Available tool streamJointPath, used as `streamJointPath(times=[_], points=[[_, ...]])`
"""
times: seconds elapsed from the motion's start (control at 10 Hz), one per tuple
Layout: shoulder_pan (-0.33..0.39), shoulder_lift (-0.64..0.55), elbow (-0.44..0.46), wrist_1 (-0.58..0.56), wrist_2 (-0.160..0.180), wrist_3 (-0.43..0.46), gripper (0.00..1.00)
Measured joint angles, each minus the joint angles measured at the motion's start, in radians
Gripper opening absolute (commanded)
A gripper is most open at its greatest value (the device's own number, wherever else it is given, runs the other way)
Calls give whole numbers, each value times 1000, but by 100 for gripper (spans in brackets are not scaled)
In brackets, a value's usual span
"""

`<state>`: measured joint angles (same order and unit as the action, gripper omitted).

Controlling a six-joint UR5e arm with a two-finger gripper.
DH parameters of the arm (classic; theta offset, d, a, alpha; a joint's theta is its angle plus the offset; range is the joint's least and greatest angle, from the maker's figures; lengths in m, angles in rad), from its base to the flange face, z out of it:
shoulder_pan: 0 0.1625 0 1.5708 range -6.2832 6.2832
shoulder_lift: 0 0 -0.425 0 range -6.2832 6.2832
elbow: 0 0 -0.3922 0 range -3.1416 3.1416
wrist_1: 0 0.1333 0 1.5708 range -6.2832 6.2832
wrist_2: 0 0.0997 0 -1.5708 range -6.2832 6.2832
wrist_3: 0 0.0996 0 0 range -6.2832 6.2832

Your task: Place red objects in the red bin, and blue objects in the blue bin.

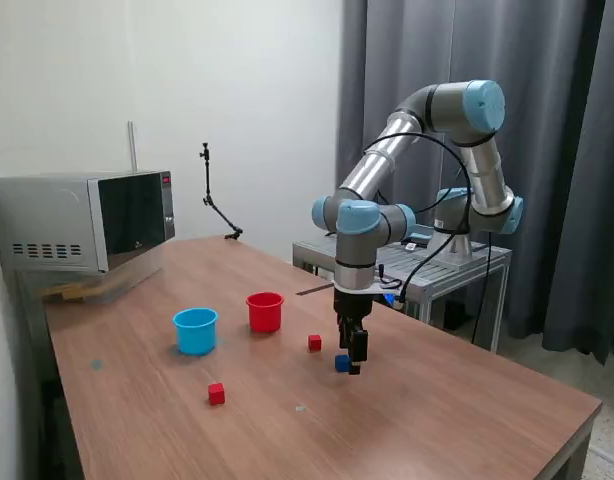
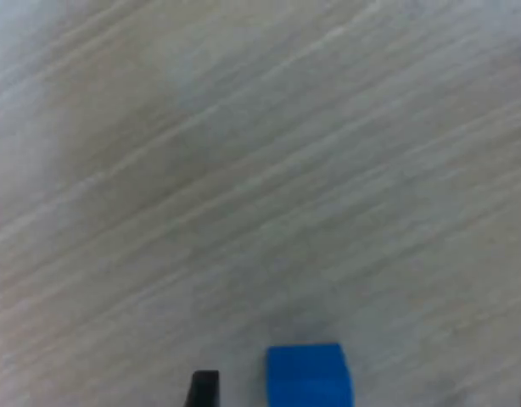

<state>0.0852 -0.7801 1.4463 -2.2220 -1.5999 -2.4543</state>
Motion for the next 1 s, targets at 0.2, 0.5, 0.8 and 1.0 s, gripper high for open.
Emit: streamJointPath(times=[0.2, 0.5, 0.8, 1.0], points=[[-8, -10, 14, 0, -2, 2, 100], [-15, -21, 23, 2, -3, 3, 100], [-17, -24, 47, 1, 0, 3, 100], [-18, -25, 67, -1, 4, 3, 100]])
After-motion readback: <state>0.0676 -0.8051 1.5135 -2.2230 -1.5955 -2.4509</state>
